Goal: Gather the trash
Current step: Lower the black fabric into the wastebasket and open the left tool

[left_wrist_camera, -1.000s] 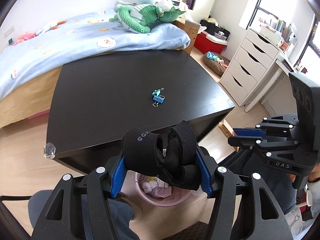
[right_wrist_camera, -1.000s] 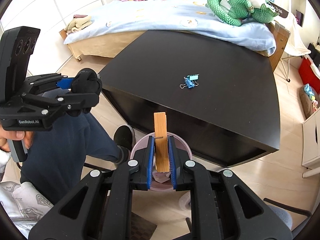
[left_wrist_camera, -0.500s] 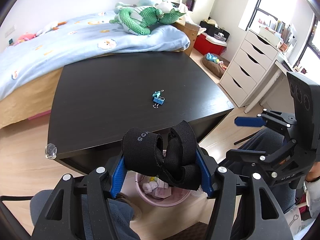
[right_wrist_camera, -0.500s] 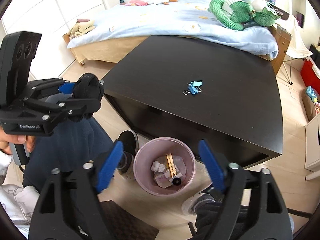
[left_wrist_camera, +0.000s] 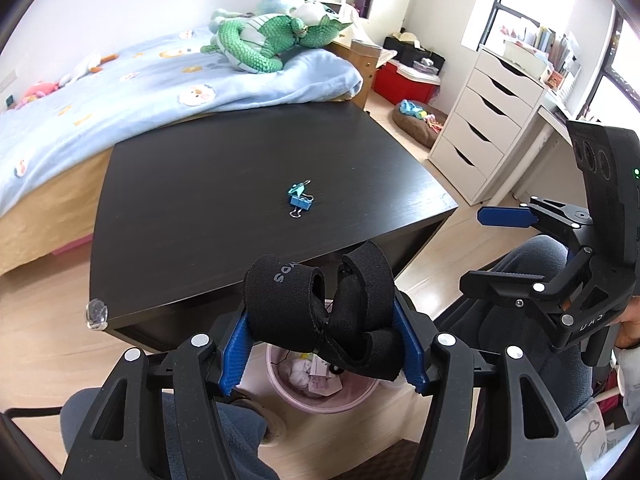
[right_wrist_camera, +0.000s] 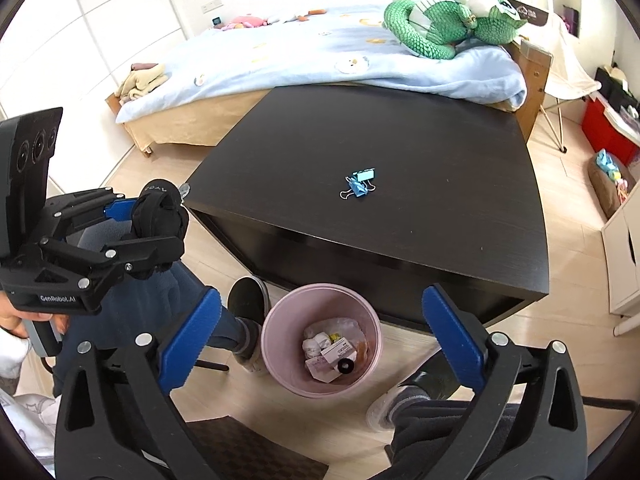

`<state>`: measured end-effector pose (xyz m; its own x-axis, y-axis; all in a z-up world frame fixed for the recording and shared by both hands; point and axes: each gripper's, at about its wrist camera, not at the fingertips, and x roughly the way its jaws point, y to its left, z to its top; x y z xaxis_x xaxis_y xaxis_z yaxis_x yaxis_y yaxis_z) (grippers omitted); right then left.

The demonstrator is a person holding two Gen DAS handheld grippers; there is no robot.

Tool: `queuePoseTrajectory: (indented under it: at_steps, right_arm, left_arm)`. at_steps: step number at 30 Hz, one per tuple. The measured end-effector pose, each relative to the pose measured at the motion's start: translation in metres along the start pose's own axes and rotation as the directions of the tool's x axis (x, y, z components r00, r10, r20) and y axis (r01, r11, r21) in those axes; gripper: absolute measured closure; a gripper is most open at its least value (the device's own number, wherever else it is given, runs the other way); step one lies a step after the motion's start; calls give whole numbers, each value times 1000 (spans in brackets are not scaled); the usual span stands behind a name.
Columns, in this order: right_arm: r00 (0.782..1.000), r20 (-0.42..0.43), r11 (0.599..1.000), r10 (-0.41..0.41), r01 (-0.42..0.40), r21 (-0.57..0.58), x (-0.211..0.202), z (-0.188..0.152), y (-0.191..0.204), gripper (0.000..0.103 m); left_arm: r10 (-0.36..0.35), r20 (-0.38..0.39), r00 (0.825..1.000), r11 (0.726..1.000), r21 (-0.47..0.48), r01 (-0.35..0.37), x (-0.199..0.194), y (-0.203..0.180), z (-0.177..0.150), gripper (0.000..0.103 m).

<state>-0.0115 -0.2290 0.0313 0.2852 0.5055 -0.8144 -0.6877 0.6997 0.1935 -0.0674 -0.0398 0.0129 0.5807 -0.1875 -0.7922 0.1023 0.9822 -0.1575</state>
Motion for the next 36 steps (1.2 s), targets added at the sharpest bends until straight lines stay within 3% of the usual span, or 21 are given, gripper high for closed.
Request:
queuePoseTrajectory:
  at_steps: [14, 26, 28, 34, 36]
  right_arm:
    - [995, 31, 994, -97, 96, 44, -17, 1, -14, 3]
    - [993, 28, 991, -112, 109, 82, -18, -6, -27, 3]
    - [993, 27, 990, -112, 110, 88, -18, -7, -28, 3]
    - [993, 26, 989, -116, 113, 98, -19, -7, -31, 3]
    - [993, 26, 989, -116, 113, 100, -19, -8, -32, 3]
  left_arm:
    - [-14, -15, 1000, 999, 52, 15, 5, -15, 2, 42]
    - [-31, -39, 999, 996, 87, 34, 12, -27, 4, 42]
    - [-37, -43, 998, 995, 88, 41, 14, -28, 4, 40]
    - [-47, -54, 997, 996, 72, 51, 23, -26, 4, 18]
    - [-40, -51, 998, 997, 62, 43, 24, -25, 4, 15]
